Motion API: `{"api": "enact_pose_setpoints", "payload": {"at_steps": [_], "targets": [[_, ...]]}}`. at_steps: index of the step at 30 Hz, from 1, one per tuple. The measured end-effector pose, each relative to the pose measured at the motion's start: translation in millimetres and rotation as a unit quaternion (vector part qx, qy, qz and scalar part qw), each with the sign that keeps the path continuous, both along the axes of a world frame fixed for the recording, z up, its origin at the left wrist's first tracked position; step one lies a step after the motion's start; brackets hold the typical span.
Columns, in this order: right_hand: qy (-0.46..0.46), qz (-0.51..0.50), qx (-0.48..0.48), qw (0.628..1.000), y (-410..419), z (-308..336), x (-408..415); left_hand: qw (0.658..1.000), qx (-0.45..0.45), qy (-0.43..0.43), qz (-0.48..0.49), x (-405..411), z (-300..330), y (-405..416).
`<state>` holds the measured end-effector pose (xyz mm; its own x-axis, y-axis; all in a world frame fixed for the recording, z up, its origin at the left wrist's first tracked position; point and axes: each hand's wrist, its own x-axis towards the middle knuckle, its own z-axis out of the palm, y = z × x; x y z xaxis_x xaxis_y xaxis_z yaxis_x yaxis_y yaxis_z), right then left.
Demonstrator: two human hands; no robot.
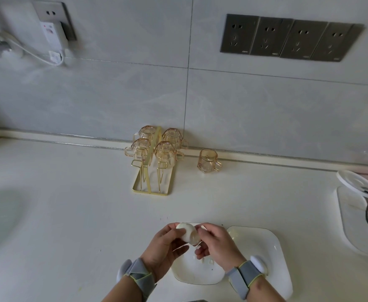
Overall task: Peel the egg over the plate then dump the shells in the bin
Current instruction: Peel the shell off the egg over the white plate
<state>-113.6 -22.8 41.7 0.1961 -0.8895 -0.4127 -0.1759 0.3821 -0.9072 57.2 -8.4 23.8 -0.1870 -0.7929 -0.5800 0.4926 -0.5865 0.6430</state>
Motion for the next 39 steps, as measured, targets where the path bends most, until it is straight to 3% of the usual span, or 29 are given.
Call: {"api": "enact_pose_setpoints", "payload": {"at_steps": [12, 39], "targets": [[0.081, -0.054, -0.006, 0.995, -4.8, -6.0, -12.3, 0.998, 0.038, 0.039, 0.043, -3.2, 1.9, -0.7], [0.093, -0.147, -0.075, 0.982, -7.2, -0.1, -20.2, 0.999, 0.017, 0.050, -0.011, -2.0, 6.9, 3.9]]}}
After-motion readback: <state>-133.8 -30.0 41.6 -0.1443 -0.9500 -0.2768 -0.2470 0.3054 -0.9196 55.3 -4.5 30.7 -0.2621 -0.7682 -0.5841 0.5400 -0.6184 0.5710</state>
